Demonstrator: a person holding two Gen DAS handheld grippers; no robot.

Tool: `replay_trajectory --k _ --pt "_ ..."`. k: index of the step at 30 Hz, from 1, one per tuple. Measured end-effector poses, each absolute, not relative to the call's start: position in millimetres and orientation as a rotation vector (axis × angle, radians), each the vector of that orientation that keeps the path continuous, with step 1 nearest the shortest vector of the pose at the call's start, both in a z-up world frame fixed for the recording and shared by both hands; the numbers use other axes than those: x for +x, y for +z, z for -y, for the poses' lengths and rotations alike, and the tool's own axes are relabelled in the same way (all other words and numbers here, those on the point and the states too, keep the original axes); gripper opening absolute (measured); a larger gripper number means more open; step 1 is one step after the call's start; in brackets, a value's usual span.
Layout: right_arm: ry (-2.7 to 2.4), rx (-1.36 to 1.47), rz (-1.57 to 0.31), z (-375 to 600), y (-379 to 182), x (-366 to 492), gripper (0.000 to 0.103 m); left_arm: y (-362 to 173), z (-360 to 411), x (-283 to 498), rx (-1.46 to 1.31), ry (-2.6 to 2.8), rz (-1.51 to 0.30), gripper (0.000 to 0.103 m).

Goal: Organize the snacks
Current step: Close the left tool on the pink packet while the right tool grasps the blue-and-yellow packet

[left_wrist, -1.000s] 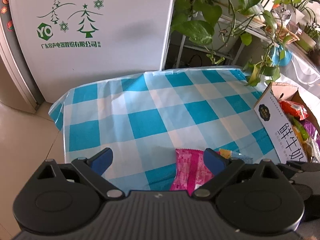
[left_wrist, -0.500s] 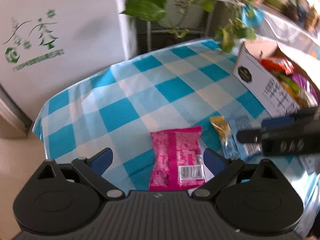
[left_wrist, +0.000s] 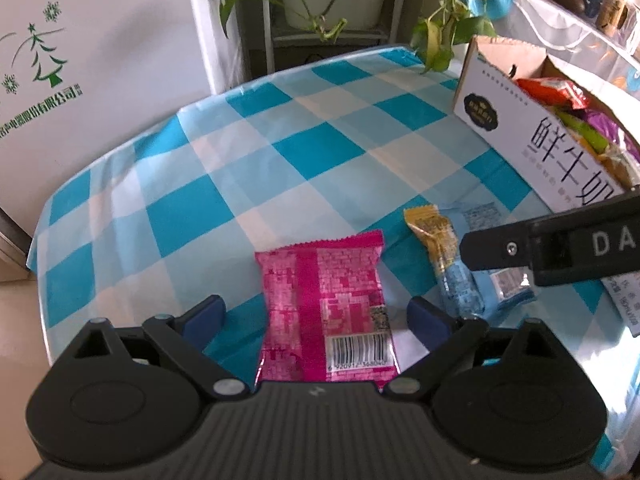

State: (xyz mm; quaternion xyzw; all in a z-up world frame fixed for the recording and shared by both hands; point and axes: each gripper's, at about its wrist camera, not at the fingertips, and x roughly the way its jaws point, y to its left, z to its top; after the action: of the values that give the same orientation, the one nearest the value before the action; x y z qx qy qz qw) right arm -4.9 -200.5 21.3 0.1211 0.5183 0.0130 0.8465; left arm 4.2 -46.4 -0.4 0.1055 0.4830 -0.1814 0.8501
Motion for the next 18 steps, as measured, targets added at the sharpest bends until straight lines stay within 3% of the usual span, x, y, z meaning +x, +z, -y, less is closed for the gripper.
replay_trajectory --k 13,18 --pt "-0.011 0.207 -1.135 183 6 7 0.085 -3 43 2 0.203 -0.37 -0.995 0.103" --pt "-0.019 0.137 -1.125 174 4 6 0.083 -2 44 4 0.204 -0.369 -1.002 0.103"
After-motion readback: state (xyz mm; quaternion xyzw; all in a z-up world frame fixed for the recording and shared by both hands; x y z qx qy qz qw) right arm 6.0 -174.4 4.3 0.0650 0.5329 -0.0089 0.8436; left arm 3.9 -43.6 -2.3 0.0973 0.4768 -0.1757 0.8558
